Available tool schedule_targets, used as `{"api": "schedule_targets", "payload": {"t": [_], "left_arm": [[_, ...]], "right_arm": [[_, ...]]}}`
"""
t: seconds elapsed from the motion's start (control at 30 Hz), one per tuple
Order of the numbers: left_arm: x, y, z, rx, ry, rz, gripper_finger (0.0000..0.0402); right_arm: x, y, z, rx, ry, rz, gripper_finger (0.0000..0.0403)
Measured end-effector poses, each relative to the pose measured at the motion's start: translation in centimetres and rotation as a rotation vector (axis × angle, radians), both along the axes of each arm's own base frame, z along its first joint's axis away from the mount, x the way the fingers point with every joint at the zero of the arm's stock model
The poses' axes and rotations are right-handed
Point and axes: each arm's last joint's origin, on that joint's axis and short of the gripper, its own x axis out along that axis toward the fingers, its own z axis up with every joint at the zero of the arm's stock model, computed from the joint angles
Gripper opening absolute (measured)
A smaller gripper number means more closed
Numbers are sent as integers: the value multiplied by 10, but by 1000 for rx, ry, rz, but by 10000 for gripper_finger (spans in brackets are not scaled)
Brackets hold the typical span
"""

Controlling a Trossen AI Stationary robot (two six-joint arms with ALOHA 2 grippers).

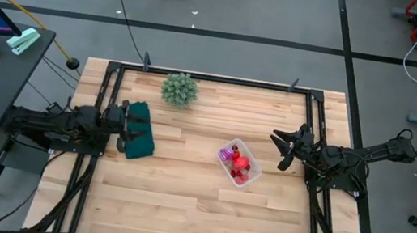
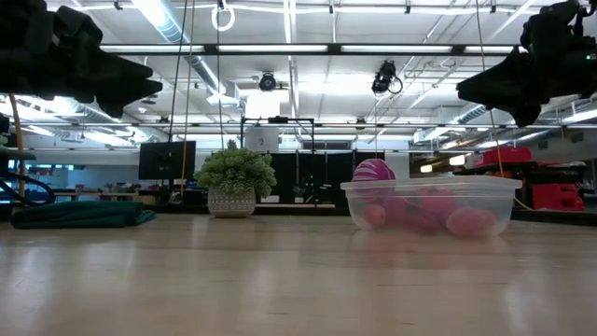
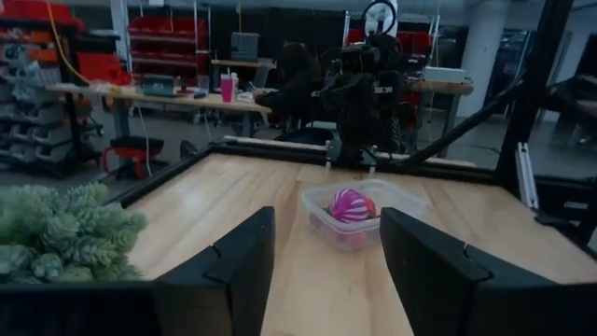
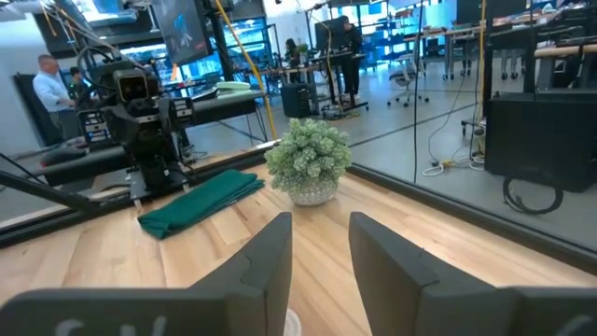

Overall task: Pick and placing Produce into tupperware
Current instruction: Return to Home Position

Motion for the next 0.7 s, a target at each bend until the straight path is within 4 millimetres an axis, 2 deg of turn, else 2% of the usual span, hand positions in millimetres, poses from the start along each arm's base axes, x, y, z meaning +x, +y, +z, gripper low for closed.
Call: {"api": "schedule_targets", "payload": {"t": [0.13,0.7], "left_arm": [[-1,0,6,-1,-58,2,196],[-1,0,6,-7,-59,-1,194]], "right_arm": [[0,0,0,0,0,0,117],[0,0,0,0,0,0,117]]}}
